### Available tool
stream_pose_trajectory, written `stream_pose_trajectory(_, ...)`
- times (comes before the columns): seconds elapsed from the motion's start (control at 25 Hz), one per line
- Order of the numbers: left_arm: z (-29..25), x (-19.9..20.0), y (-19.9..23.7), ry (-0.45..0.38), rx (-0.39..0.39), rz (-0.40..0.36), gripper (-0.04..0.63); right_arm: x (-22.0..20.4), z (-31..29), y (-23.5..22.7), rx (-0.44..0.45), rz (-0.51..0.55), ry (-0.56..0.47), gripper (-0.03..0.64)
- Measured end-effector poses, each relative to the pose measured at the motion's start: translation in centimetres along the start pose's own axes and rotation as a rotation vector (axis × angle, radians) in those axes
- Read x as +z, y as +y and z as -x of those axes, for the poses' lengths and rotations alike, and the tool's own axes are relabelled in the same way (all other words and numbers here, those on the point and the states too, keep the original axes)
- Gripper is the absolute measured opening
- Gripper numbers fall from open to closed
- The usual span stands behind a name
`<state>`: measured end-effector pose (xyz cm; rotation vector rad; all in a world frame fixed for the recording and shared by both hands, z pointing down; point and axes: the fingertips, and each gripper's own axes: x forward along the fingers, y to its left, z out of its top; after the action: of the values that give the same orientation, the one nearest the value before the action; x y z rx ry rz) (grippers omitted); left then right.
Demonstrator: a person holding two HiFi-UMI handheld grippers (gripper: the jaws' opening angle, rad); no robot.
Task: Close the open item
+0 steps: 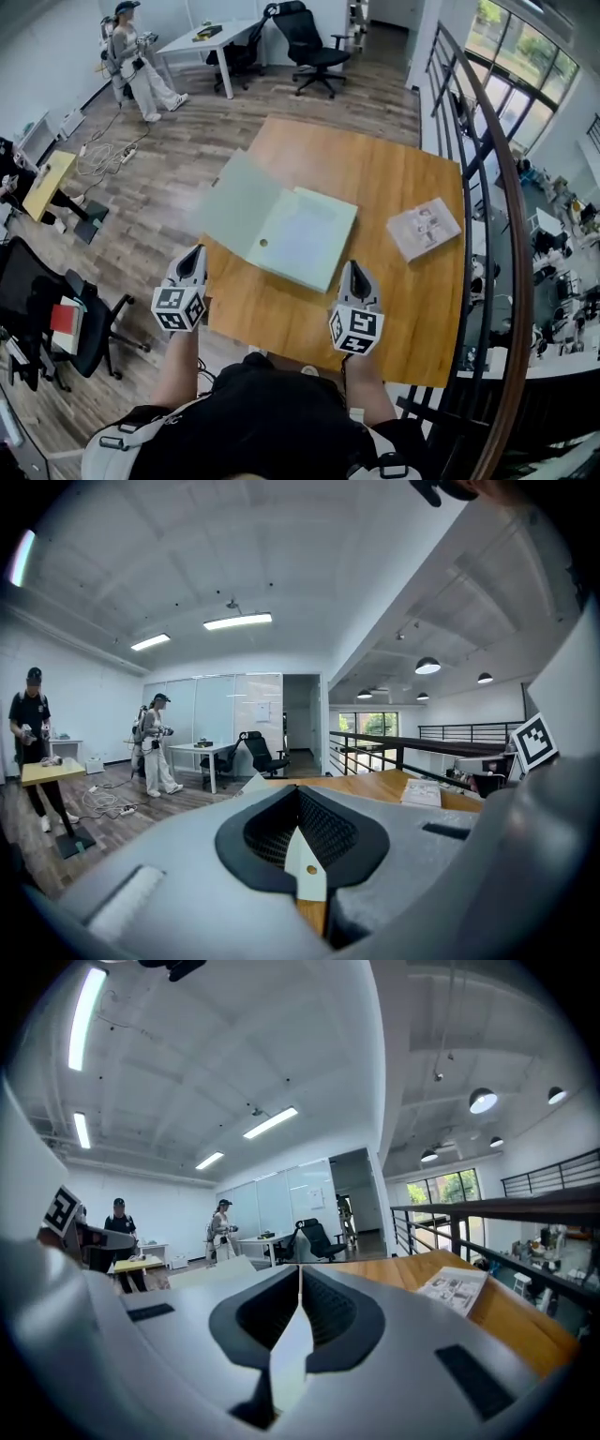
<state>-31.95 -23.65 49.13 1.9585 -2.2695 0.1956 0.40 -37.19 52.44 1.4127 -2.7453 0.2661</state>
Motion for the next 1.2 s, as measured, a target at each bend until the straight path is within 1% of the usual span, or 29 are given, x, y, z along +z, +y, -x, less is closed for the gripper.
stream_pose_trajectory(0.12,-2.2,0.6,3.0,-0.015,-0.027,0.005,0.006,-0.9,-1.2,-0.1,-0.053,-0.068,0.014,0.008)
stream_pose_trajectory(0.16,-3.0,0.9,4.1,-0.022,-0.032,0.009,0.037,-1.0,-1.6,-0.1,-0.072,-0.077,0.014,0.011)
stream_pose_trajectory(0.2,-3.8,1.2,5.2,-0.026,-0.037,0.019,0.085,-1.1,-2.0,-0.1,-0.091,-0.081,0.015,0.025)
stream_pose_trajectory(0.24,-4.5,1.3,6.3,-0.029,-0.04,0.032,0.115,-1.1,-2.5,-0.2,-0.109,-0.084,0.017,0.043)
stream_pose_trajectory(0.32,-5.5,1.1,8.5,-0.025,-0.037,0.053,0.13,-1.4,-3.2,0.0,-0.141,-0.084,0.027,0.062)
stream_pose_trajectory(0.44,-6.6,-0.2,12.0,0.01,-0.011,0.076,0.155,-2.7,-4.1,0.4,-0.17,-0.09,0.054,0.077)
stream_pose_trajectory(0.56,-7.9,-2.3,14.3,0.059,-0.003,0.114,0.17,-5.0,-4.7,0.2,-0.186,-0.113,0.101,0.084)
stream_pose_trajectory(0.72,-9.5,-5.4,16.0,0.113,-0.017,0.181,0.173,-8.7,-5.4,-0.3,-0.213,-0.137,0.187,0.086)
stream_pose_trajectory(0.92,-11.2,-9.0,16.5,0.128,-0.082,0.308,0.175,-12.7,-5.8,-0.5,-0.216,-0.172,0.29,0.086)
stream_pose_trajectory(1.12,-12.9,-11.5,16.7,0.168,-0.102,0.362,0.175,-16.4,-6.0,-0.9,-0.229,-0.233,0.377,0.086)
stream_pose_trajectory(1.2,-13.7,-12.4,16.6,0.181,-0.117,0.402,0.175,-17.9,-6.3,-0.8,-0.225,-0.275,0.408,0.088)
